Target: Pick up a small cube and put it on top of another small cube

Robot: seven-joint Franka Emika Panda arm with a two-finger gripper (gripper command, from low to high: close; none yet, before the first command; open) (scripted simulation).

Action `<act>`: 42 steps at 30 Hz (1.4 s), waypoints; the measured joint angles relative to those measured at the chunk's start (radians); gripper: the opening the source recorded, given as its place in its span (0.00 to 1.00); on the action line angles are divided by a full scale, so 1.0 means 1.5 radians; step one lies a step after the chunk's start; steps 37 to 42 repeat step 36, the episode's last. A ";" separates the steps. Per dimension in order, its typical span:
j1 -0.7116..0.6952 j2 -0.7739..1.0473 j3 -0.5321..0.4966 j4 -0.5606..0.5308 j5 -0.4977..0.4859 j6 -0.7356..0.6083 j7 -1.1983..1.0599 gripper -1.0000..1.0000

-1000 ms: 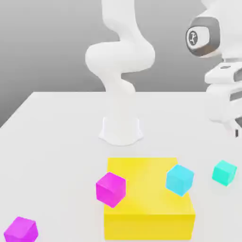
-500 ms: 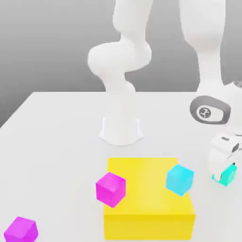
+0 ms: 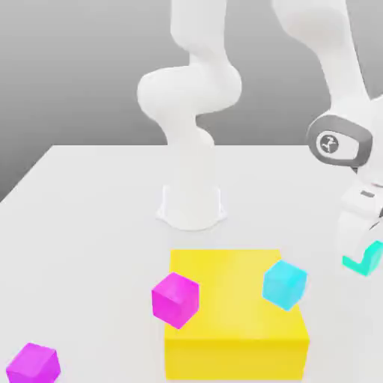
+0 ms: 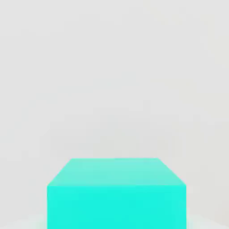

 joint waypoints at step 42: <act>-0.318 -0.191 -0.201 -0.015 0.056 -0.157 -0.724 1.00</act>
